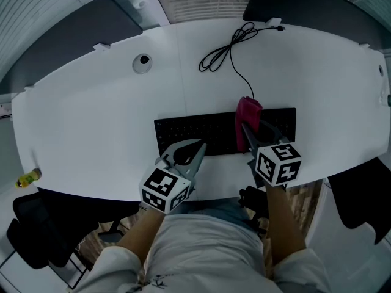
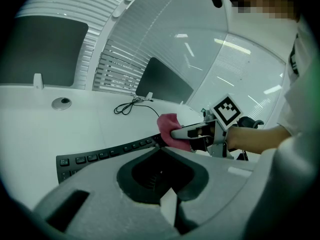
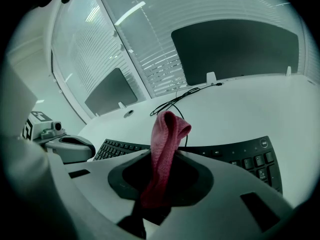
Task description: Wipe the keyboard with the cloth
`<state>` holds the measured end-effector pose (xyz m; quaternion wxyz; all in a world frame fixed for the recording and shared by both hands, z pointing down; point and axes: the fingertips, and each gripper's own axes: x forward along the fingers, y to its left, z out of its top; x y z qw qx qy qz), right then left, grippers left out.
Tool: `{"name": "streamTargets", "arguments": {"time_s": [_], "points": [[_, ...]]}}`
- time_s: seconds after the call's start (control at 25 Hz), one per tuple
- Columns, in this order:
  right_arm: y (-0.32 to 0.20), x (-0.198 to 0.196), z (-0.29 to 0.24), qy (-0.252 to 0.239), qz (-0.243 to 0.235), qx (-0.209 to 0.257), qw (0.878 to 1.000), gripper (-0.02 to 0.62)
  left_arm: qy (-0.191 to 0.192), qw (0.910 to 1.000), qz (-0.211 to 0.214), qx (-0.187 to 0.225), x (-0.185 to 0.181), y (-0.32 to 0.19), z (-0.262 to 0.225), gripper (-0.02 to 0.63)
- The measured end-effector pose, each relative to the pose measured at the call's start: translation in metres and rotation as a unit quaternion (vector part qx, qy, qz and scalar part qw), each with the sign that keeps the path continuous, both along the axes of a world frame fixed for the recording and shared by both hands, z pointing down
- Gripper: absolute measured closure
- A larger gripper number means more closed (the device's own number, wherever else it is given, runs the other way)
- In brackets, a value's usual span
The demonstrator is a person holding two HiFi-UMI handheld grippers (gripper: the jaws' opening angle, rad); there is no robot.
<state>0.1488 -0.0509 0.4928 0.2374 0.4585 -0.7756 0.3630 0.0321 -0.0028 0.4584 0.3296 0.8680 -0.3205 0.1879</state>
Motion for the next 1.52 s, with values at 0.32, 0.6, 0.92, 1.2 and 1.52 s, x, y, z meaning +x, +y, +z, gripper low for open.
{"name": "streamTargets", "arguments": {"time_s": [0.32, 0.6, 0.92, 1.2, 1.52], "points": [[-0.001, 0.024, 0.001, 0.004, 0.017, 0.001, 1.0, 0.514, 0.0, 1.0, 0.006, -0.001, 0.01, 0.0, 0.001, 0.595], [-0.001, 0.039, 0.0, 0.007, 0.025, 0.001, 1.0, 0.514, 0.002, 0.9999, 0.014, -0.003, 0.024, 0.0, 0.002, 0.595], [-0.003, 0.073, 0.0, 0.014, 0.055, 0.001, 0.998, 0.514, 0.004, 0.9996, 0.027, -0.003, 0.043, -0.003, 0.002, 0.595], [-0.005, 0.103, 0.002, 0.016, 0.08, -0.001, 0.997, 0.514, 0.004, 0.9994, 0.034, -0.005, 0.056, -0.004, 0.003, 0.595], [-0.005, 0.123, 0.002, 0.017, 0.098, 0.001, 0.995, 0.514, 0.002, 0.9993, 0.037, -0.004, 0.065, -0.004, 0.004, 0.595]]}}
